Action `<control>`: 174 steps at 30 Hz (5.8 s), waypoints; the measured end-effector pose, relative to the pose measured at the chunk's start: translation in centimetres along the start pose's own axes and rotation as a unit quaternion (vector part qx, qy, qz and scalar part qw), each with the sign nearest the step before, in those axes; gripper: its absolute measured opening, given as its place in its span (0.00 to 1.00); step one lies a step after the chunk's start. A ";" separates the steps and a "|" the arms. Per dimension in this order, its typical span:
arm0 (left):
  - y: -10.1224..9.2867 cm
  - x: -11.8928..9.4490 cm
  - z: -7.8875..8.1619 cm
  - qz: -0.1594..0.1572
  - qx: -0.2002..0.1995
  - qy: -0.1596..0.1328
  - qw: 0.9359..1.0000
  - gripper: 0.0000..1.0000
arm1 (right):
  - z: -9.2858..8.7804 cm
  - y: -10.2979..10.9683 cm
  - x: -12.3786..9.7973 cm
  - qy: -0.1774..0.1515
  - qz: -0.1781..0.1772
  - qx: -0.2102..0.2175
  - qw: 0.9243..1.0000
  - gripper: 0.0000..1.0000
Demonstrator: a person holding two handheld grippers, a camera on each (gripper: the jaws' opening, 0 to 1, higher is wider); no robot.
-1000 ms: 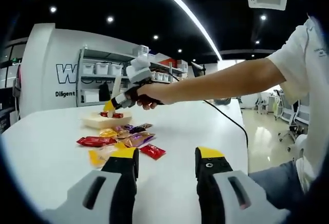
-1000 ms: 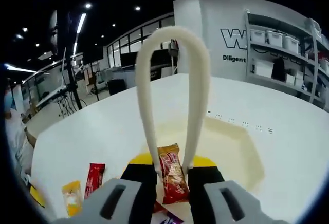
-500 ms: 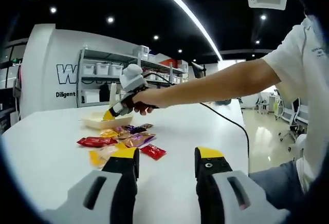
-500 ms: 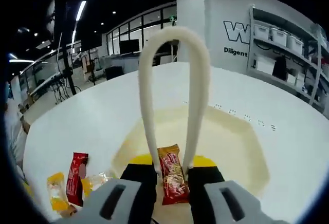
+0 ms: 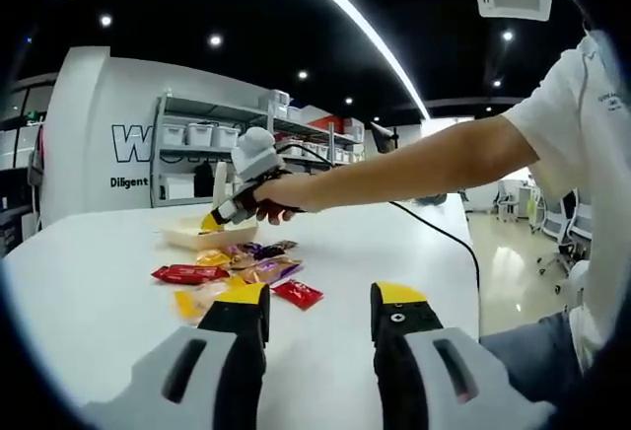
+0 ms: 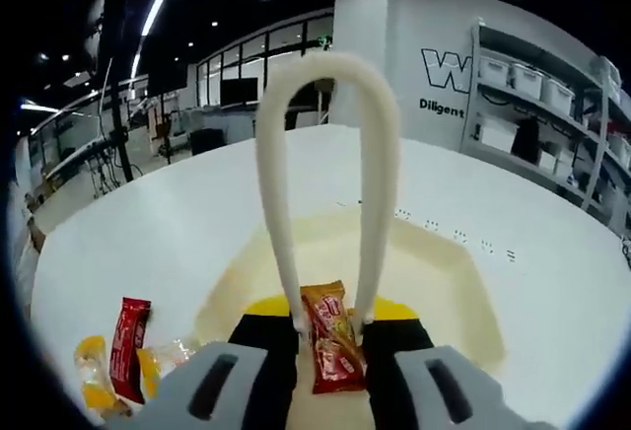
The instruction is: Place the target food into the container with the food tongs after gripping and lifting it, then release it inside without dropping or visibly crushing the food.
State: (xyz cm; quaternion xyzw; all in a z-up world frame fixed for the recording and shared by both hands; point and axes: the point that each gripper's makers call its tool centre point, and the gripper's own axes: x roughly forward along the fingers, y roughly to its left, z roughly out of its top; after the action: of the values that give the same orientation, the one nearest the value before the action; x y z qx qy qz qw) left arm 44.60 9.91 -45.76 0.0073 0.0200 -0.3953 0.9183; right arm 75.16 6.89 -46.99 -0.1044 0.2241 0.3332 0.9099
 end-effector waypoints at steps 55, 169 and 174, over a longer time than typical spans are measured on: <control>1.3 0.1 -0.6 0.024 0.000 0.018 1.000 0.43 | -7.1 -2.1 -11.5 0.054 -0.012 0.070 0.996 0.17; 0.6 0.2 -0.5 0.003 0.000 0.010 1.000 0.37 | -0.6 -0.5 -2.8 -0.019 -0.017 0.050 0.998 0.16; 0.5 0.2 -0.4 0.003 -0.001 0.008 1.000 0.37 | -0.4 -0.6 -3.6 -0.024 -0.021 0.052 0.998 0.16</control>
State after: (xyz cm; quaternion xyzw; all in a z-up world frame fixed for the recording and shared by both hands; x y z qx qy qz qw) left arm 45.09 10.12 -46.22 0.0102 0.0280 -0.3929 0.9191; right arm 72.97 4.33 -45.58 -0.0537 0.2171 0.3046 0.9258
